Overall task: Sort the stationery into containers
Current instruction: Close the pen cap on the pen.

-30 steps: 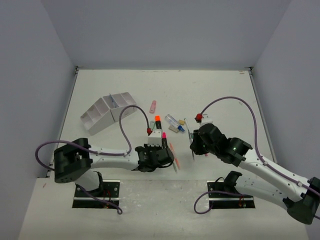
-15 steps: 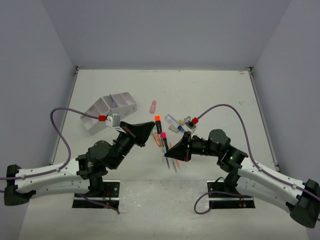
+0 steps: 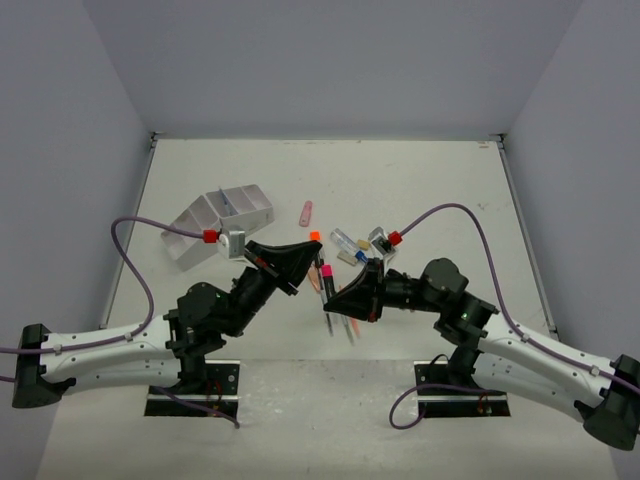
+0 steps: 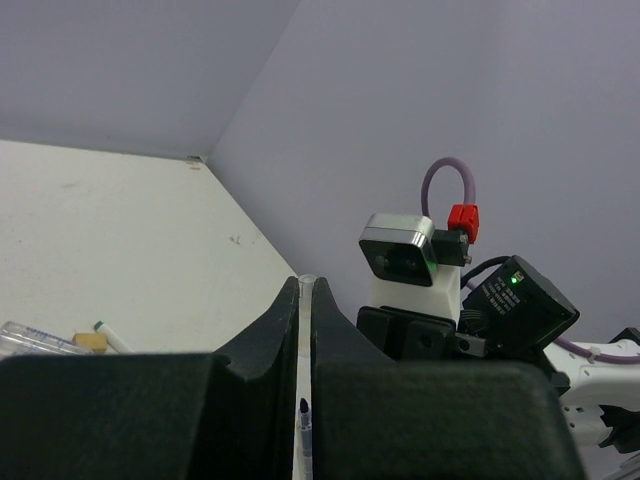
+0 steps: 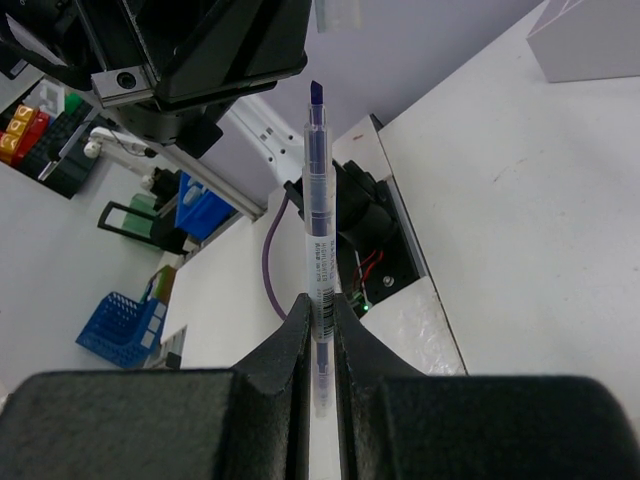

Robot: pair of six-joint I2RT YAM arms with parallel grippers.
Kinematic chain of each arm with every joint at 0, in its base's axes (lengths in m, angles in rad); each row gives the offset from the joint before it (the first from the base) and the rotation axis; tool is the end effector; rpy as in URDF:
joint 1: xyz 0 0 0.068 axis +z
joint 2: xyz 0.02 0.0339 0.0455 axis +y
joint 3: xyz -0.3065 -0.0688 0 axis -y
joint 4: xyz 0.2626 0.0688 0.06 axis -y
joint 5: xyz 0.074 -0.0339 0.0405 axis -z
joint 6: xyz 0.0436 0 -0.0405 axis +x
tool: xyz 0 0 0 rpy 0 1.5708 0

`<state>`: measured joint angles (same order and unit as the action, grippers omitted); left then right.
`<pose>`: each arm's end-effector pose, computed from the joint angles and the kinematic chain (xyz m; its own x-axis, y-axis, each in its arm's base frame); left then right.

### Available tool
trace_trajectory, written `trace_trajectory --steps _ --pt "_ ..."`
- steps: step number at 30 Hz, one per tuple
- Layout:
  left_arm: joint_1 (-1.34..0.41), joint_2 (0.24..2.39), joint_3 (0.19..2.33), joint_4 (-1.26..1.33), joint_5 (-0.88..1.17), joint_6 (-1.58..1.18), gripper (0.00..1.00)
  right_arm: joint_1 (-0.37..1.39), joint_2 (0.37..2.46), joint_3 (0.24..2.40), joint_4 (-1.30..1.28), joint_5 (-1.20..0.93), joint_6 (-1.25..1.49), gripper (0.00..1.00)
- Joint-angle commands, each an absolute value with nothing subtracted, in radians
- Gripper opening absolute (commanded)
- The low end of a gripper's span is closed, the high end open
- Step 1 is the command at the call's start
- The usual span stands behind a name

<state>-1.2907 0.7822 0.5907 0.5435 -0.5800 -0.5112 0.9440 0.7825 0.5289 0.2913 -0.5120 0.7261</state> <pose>0.0715 -0.1621 0.3765 -0.2406 -0.6440 -0.7262 0.6237 0.4707 -0.6240 0.0905 0.1614 0.3260 -0.6429 0.0991 -0.7595 -0.7574 0.0656 0.6497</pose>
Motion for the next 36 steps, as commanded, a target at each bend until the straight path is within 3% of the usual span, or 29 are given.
trace_trajectory --steps 1,36 --pt "-1.292 0.777 0.597 0.584 -0.580 -0.478 0.00 0.951 0.761 0.553 0.275 -0.439 0.717 0.00" --pt "-1.292 0.801 0.577 0.565 -0.565 -0.507 0.00 0.953 0.697 0.601 0.187 -0.355 0.689 0.00"
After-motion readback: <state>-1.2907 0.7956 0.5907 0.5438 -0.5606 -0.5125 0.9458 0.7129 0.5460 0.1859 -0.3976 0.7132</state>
